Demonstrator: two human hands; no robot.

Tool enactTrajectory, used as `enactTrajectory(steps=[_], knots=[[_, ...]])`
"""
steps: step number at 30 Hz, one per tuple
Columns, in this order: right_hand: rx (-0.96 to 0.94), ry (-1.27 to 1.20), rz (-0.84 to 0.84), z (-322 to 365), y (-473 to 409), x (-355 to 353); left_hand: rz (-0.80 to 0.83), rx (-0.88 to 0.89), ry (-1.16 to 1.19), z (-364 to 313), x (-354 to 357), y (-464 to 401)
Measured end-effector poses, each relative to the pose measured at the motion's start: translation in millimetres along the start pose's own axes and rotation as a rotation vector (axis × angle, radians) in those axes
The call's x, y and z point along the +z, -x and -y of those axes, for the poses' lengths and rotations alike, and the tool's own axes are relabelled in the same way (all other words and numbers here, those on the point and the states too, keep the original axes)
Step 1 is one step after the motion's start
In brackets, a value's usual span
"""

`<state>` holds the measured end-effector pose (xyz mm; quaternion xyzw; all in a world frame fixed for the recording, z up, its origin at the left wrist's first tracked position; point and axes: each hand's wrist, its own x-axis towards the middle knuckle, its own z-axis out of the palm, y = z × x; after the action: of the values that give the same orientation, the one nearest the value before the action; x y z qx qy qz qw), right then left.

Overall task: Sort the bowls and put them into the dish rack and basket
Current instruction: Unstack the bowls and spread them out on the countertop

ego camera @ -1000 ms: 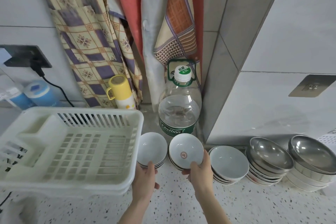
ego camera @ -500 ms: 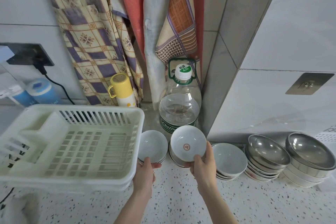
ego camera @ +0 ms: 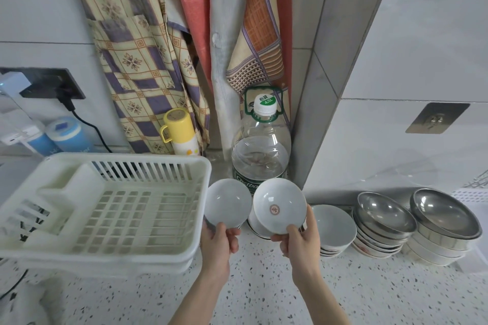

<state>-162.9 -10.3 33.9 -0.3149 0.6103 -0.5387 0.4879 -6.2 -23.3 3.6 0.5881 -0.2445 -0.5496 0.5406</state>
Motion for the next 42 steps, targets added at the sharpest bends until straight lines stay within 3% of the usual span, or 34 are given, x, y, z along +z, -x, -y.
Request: enactTrajectory(steps=[7,14,19,24,42], knots=[[-0.130,-0.124,-0.064,-1.8,32.7,-23.0,0.164,0.062,0.040,-1.8,-0.5,21.2],[-0.092,-0.107,-0.068,-23.9,74.6,-52.5,0.242,0.063,-0.010,14.3,-27.7,58.3],[0.083,0.013,-0.108,-52.1,96.0,-64.9,0.195,0.040,-0.080,42.2,-71.1,82.4],[0.213,0.135,-0.030,-65.6,101.6,-61.6,0.109,-0.048,-0.178,65.1,-95.9,86.7],[0.227,0.198,0.099,-82.7,75.5,-48.9,0.052,-0.175,-0.110,71.3,-101.7,64.7]])
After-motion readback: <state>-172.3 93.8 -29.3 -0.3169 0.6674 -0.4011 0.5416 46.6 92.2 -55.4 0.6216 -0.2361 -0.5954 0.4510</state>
